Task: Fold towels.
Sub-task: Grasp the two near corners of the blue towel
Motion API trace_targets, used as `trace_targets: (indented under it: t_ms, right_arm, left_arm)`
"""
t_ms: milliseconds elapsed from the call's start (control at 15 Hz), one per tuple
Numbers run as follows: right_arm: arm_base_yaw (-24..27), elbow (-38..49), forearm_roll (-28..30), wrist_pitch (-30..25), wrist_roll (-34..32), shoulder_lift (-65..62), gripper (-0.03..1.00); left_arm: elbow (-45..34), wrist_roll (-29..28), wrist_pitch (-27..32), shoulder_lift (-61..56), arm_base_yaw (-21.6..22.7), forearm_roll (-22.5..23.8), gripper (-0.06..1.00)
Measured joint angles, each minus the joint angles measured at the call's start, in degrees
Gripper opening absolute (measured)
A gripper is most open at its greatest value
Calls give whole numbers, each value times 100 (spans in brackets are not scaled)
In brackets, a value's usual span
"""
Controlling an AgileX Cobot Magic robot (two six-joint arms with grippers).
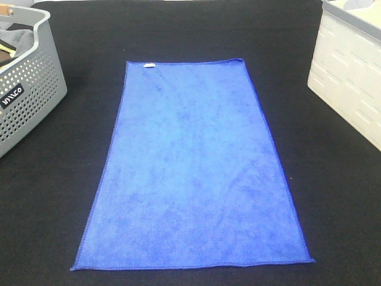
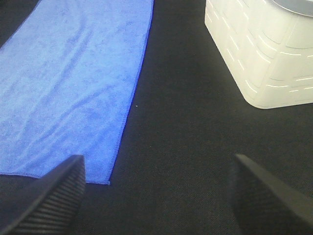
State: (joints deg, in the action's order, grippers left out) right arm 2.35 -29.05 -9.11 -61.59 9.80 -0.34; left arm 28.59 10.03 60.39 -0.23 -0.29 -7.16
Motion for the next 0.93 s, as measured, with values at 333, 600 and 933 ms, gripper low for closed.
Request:
trace_targets:
  t_ms: [333,600,933]
  right_arm:
    - [0,0,0,11,-57,0,76]
    - [0,-160,-92,521,-590,596,75]
    - [0,-178,-825,905,-733,3163,75]
  left_arm:
    - [6,-23,-11,0,0,-11,64]
    - [103,-550,-1152,372,0,-630,64]
    - [0,-802,-1530,2848,0,-2091,64]
